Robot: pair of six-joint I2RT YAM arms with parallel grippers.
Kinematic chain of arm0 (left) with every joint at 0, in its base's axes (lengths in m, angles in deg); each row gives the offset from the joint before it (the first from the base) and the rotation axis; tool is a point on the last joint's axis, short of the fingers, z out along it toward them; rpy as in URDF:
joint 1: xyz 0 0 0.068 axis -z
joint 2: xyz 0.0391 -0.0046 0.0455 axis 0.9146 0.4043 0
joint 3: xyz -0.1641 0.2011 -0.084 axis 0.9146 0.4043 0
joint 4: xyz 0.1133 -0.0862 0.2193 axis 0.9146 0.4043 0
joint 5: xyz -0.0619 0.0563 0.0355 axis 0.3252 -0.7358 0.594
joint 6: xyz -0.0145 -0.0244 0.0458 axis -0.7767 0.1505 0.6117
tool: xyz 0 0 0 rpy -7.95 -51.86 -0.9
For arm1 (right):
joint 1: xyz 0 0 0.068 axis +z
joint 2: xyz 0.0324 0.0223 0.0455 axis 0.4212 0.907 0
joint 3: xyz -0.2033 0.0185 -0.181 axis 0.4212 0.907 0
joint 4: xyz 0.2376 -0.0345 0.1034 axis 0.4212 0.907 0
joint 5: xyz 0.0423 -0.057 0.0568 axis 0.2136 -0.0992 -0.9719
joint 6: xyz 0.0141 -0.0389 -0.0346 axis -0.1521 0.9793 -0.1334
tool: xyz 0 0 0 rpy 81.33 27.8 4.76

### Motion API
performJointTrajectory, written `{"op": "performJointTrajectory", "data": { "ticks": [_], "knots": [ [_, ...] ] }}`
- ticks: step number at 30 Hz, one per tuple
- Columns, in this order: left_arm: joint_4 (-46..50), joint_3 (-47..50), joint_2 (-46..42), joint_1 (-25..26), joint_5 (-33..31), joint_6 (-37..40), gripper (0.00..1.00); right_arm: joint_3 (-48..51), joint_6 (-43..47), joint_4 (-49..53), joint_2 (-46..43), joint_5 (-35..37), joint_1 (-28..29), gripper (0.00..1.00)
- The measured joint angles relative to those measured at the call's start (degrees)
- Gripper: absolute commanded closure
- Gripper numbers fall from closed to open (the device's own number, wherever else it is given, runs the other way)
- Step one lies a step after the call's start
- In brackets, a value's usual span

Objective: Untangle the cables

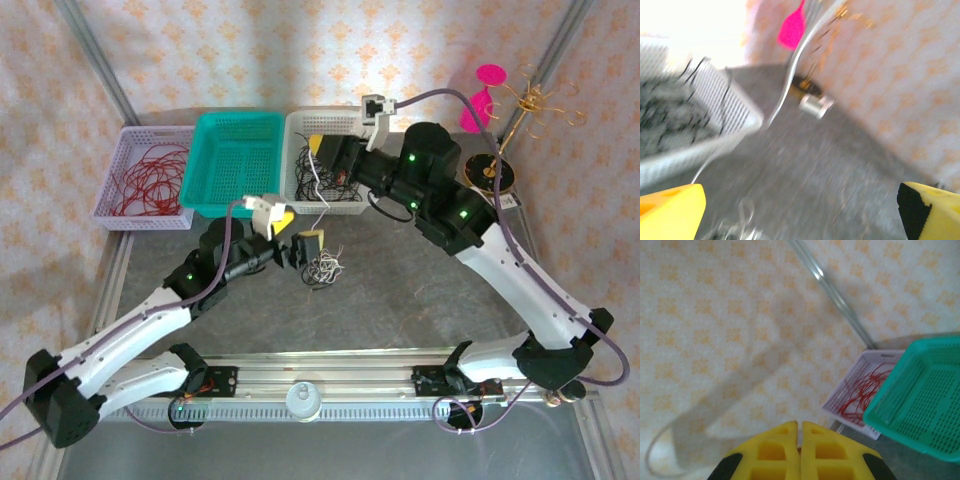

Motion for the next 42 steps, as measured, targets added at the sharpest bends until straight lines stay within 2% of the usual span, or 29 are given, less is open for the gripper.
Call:
{"op": "performJointTrajectory", "data": {
  "ticks": [4, 6, 9, 12, 13, 14, 15, 16, 17, 20, 21, 23, 24, 27, 29, 34, 39, 42],
  "knots": [
    [-9.4, -2.4, 6.6, 0.0, 0.7, 2.3, 0.03, 0.9, -2.3, -1.1, -0.7, -4.3, 0.0, 1.00],
    [-11.9, -2.8, 9.0, 0.0, 0.8, 3.3, 0.11, 1.6, -3.2, -2.1, -1.1, -6.2, 0.0, 1.00],
    [-14.6, -3.8, 11.8, 0.0, 2.5, 4.9, 0.28, 3.3, -4.7, -3.3, -1.7, -9.1, 0.0, 1.00],
    [-16.3, -4.8, 13.4, 0.0, 3.4, 6.3, 0.32, 4.3, -5.8, -4.0, -1.5, -11.8, 0.0, 1.00],
    [-17.0, -4.8, 13.5, 0.0, 3.4, 6.8, 0.38, 4.5, -6.2, -4.2, -1.3, -12.5, 0.0, 1.00],
    [-17.6, -4.8, 13.5, 0.0, 3.3, 7.0, 0.50, 4.5, -6.4, -4.4, -1.2, -13.1, 0.0, 1.00],
    [-18.4, -4.8, 13.5, 0.0, 3.2, 7.1, 0.67, 4.6, -6.7, -4.7, -1.1, -13.5, 0.0, 1.00],
    [-19.3, -4.8, 13.4, 0.0, 3.0, 7.6, 0.89, 4.6, -6.9, -4.9, -1.0, -13.9, 0.0, 1.00],
    [-19.9, -4.8, 13.4, 0.0, 2.5, 7.9, 1.00, 4.6, -7.0, -5.2, -1.0, -14.3, 0.0, 1.00],
    [-21.6, -4.8, 13.2, 0.0, 1.1, 8.2, 1.00, 4.6, -7.1, -5.6, -0.9, -14.5, 0.0, 1.00],
    [-21.8, -4.7, 13.0, 0.0, 0.8, 8.0, 1.00, 4.6, -7.1, -5.6, -1.0, -14.3, 0.0, 0.96],
    [-21.8, -4.6, 12.2, 0.0, 0.0, 7.7, 1.00, 4.6, -7.0, -5.5, -0.9, -13.3, -0.1, 0.73],
    [-21.6, -4.6, 11.8, 0.0, -0.6, 7.4, 1.00, 4.6, -6.7, -5.3, -1.0, -12.5, -0.2, 0.67],
    [-19.7, -4.6, 10.0, 0.0, -2.1, 6.2, 1.00, 4.6, -5.5, -4.8, -1.0, -10.6, -2.8, 0.55],
    [-16.5, -5.0, 8.6, 0.0, -2.9, 5.1, 1.00, 5.4, -5.0, -5.0, -1.4, -10.2, -7.2, 0.49],
    [-4.5, -10.1, 5.9, 0.0, -5.3, 3.3, 1.00, 14.5, -3.1, -7.2, -5.3, -8.2, -18.7, 0.42],
    [6.1, -20.1, 4.1, 0.0, -6.9, 1.8, 1.00, 29.9, 2.1, -10.6, -11.3, -4.6, -19.7, 0.41],
    [10.7, -26.3, 3.9, 0.0, -7.0, 0.9, 1.00, 41.0, 5.9, -18.7, -13.9, -6.6, -18.6, 0.42]
  ]
}}
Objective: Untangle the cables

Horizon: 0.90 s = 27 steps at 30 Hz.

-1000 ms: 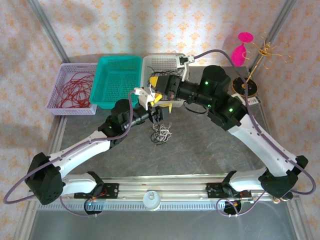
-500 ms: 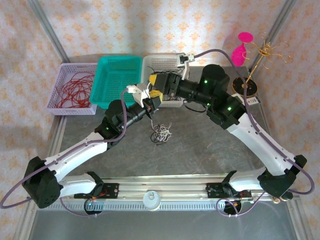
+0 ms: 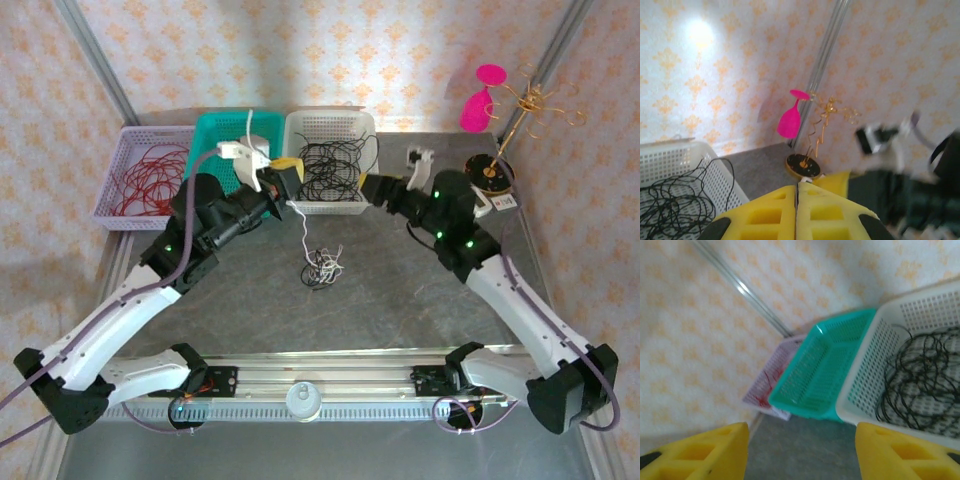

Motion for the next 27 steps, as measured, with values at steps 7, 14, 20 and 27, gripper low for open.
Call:
{"op": "performJointTrajectory", "data": {
  "ticks": [7, 14, 20, 27],
  "knots": [
    [7.7, -11.6, 1.6, 0.0, 1.9, -1.3, 1.00, 18.1, 11.7, -20.8, 5.2, -4.7, 14.8, 0.35],
    [12.0, -20.1, 4.2, 0.0, 3.3, -1.4, 1.00, 14.9, 14.8, -32.6, 20.7, -8.6, 19.1, 0.41],
    [13.6, -27.6, 6.4, 0.0, 3.0, -0.5, 1.00, 12.3, 16.2, -33.6, 24.9, -9.6, 20.3, 0.47],
    [13.6, -29.4, 6.6, 0.0, 2.5, 0.4, 1.00, 12.3, 18.8, -28.8, 23.4, -6.2, 21.8, 0.44]
  ]
}}
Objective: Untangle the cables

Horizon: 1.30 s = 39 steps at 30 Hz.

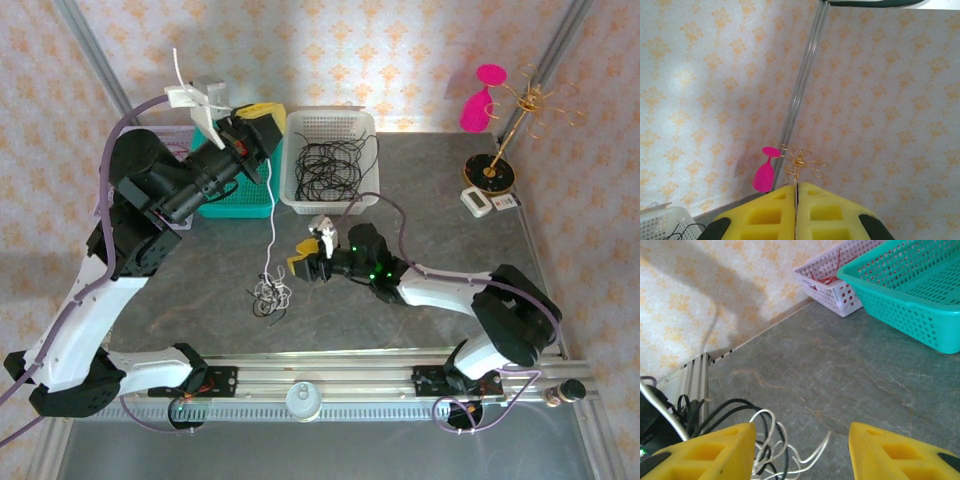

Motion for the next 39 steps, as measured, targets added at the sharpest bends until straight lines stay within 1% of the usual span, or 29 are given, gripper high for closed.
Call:
{"op": "performJointTrajectory", "data": {
  "ticks": [3, 5, 6, 9, 11, 13, 16, 20, 22, 27, 29, 32, 34, 39],
  "knots": [
    [0.0, 0.0, 0.0, 0.0, -0.1, 0.0, 1.00, 0.0, 1.1, 1.2, -3.9, 0.0, 3.0, 0.41],
    [0.0, 0.0, 0.0, 0.0, -0.1, 0.0, 1.00, 0.0, 1.6, 0.9, -6.4, -0.2, 4.9, 0.40],
    [0.0, 0.0, 0.0, 0.0, -0.1, 0.0, 1.00, 0.0, 1.7, 0.0, -7.1, -0.2, 5.7, 0.42],
    [0.0, 0.0, 0.0, 0.0, -0.1, 0.0, 1.00, -1.8, 2.1, -1.6, -5.0, 1.7, 7.1, 0.53],
    [0.0, 0.0, 0.0, 0.0, -0.1, -0.1, 1.00, -4.9, 2.1, -1.8, -0.6, 5.6, 7.3, 0.67],
    [0.0, 0.0, 0.0, 0.0, 0.0, -0.2, 1.00, -8.9, 1.6, -3.0, 5.7, 10.5, 7.2, 0.75],
    [0.3, -0.9, 0.5, 0.0, 0.0, -0.2, 1.00, -11.3, -0.8, -5.2, 13.4, 15.5, 7.1, 0.82],
    [2.1, -9.0, 4.7, 0.0, -0.9, 1.4, 1.00, -8.3, -5.7, -6.9, 19.1, 19.2, 7.5, 0.93],
    [2.4, -13.7, 6.6, 0.0, -1.7, 2.6, 1.00, -6.2, -8.0, -7.3, 20.6, 20.9, 8.0, 0.96],
    [2.4, -23.7, 9.6, 0.0, -5.2, 6.3, 1.00, -1.7, -14.3, -9.8, 22.6, 23.3, 8.5, 0.97],
    [2.3, -26.5, 10.3, 0.0, -6.6, 7.8, 1.00, -0.9, -15.6, -10.1, 22.7, 23.8, 8.5, 0.96],
    [2.3, -28.0, 11.0, 0.0, -8.9, 9.7, 1.00, -0.2, -16.8, -10.1, 22.0, 24.7, 8.8, 0.93],
    [2.2, -27.9, 11.6, -0.1, -10.4, 10.5, 1.00, 0.7, -17.0, -9.1, 19.8, 25.0, 9.0, 0.90],
    [2.0, -25.8, 14.6, -2.4, -12.8, 11.6, 1.00, 2.9, -17.5, -5.5, 8.7, 25.6, 9.1, 0.85]
  ]
}}
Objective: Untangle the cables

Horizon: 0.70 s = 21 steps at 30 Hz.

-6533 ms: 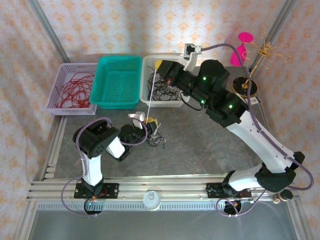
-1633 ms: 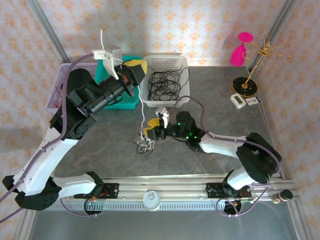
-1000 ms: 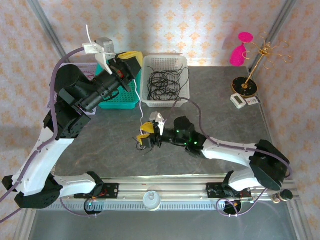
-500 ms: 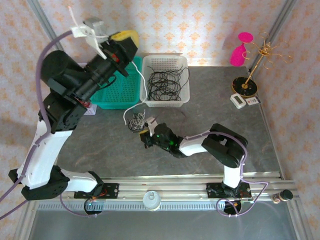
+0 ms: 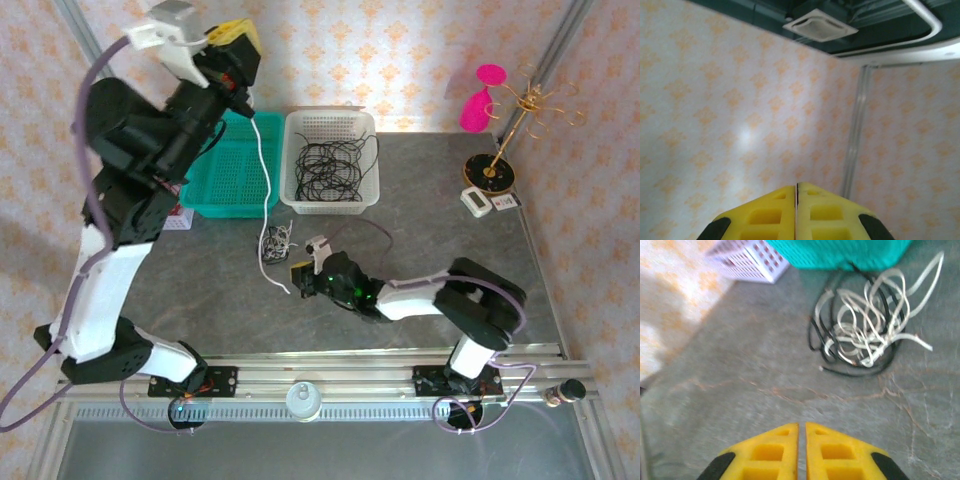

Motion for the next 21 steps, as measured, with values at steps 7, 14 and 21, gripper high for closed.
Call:
{"op": "performJointTrajectory", "data": {
  "ticks": [7, 14, 21],
  "knots": [
    [-1.3, 5.6, 3.3, -6.6, -1.7, 0.0, 1.00, 5.9, -1.6, 4.3, -15.3, 3.0, 0.0, 0.82],
    [-3.5, 1.4, 9.1, -15.0, -0.8, -1.2, 1.00, 8.4, -2.9, 11.4, -23.6, 7.0, 0.0, 0.82],
    [-6.6, -3.2, 15.1, -24.0, 3.7, -7.3, 1.00, 8.8, -3.9, 14.1, -24.7, 8.5, 0.0, 0.81]
  ]
}}
